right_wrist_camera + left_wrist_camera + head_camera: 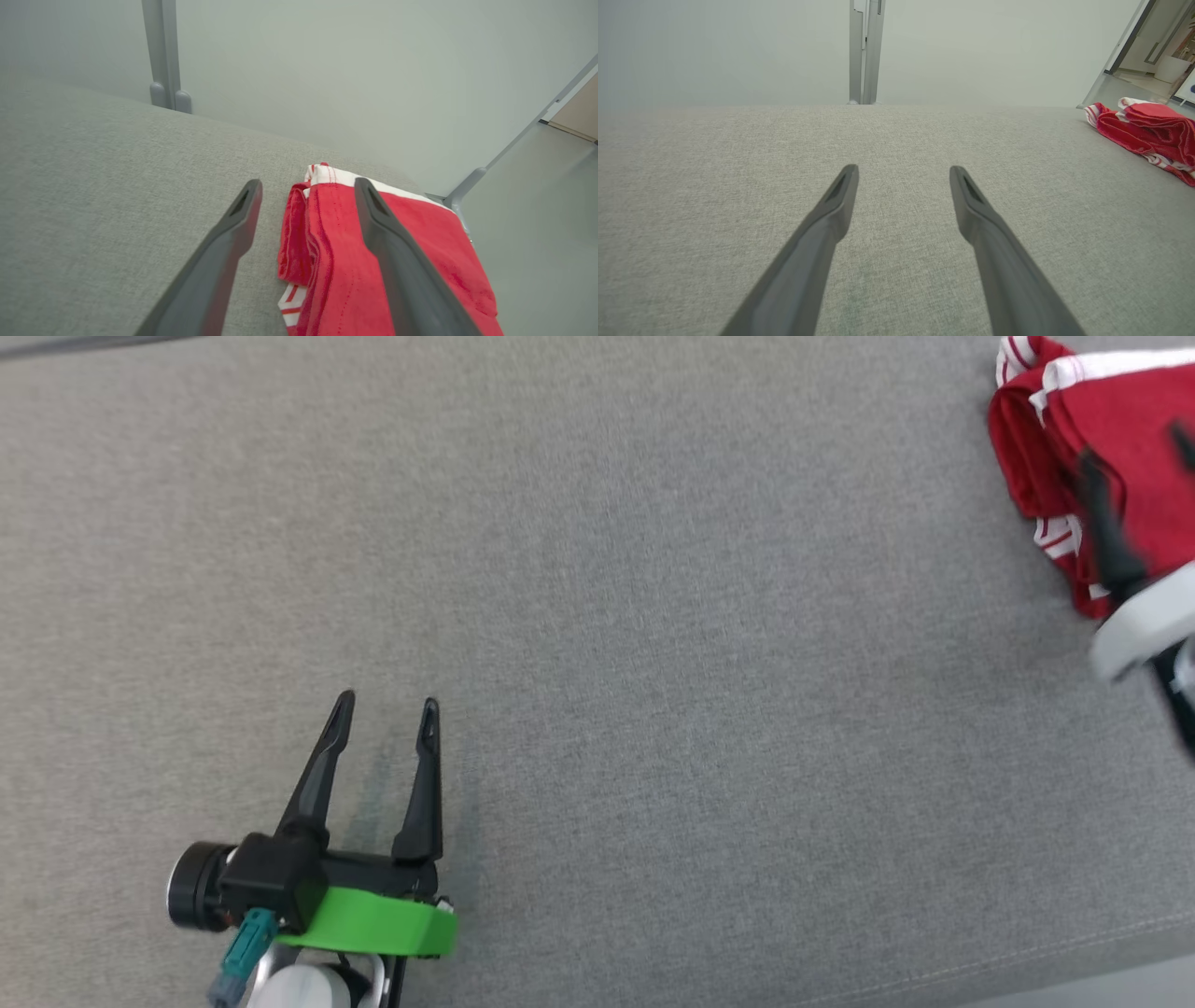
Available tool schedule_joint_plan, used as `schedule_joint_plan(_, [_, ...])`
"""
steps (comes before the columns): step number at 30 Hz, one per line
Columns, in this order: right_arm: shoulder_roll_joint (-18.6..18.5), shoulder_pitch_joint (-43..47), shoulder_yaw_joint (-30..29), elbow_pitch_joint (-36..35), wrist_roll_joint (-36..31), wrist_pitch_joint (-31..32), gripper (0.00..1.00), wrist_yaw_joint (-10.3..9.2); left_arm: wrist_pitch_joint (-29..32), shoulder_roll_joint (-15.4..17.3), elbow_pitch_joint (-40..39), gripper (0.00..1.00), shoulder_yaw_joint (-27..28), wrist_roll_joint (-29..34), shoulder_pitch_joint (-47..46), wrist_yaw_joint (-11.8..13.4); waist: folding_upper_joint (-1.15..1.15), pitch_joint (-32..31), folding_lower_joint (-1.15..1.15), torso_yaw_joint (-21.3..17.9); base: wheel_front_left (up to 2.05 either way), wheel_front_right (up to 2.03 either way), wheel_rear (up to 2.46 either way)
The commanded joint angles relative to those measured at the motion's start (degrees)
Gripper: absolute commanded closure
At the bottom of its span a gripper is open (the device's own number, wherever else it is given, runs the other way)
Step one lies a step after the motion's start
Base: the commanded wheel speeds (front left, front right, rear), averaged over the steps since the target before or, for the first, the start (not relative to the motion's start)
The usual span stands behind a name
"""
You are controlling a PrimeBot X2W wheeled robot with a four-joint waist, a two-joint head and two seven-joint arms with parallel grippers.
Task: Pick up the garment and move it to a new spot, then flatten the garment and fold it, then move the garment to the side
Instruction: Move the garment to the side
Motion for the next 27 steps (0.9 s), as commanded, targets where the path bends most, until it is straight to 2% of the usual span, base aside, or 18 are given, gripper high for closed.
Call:
schedule_joint_plan(1, [1.4,2.9,-0.9,-1.7,-1.0,-0.2,0.00,-0.10,0.0,0.0,0.3,0.00,0.5,-0.7,1.5,0.9,0.00,-7.1,0.00,2.4,0.00,0.00,0.00])
schedule_joint_plan(9, [13.9,18.4,-4.6,-12.1,-4.4,-0.2,0.00,-0.10,0.0,0.0,2.5,0.00,2.0,-3.0,6.3,4.2,0.00,-16.1,0.00,4.2,0.00,0.00,0.00])
schedule_joint_plan(17, [23.5,30.4,-7.2,-20.0,-8.9,-0.2,0.00,-0.10,0.0,0.0,2.2,0.00,1.5,-3.2,9.5,3.3,0.00,-21.0,0.00,5.8,0.00,0.00,0.00])
schedule_joint_plan(27, [27.2,40.4,-8.1,-25.6,-11.8,-0.2,0.00,-0.10,0.0,0.0,1.6,0.00,2.7,-4.0,14.6,3.3,0.00,-25.2,0.00,5.7,0.00,0.00,0.00])
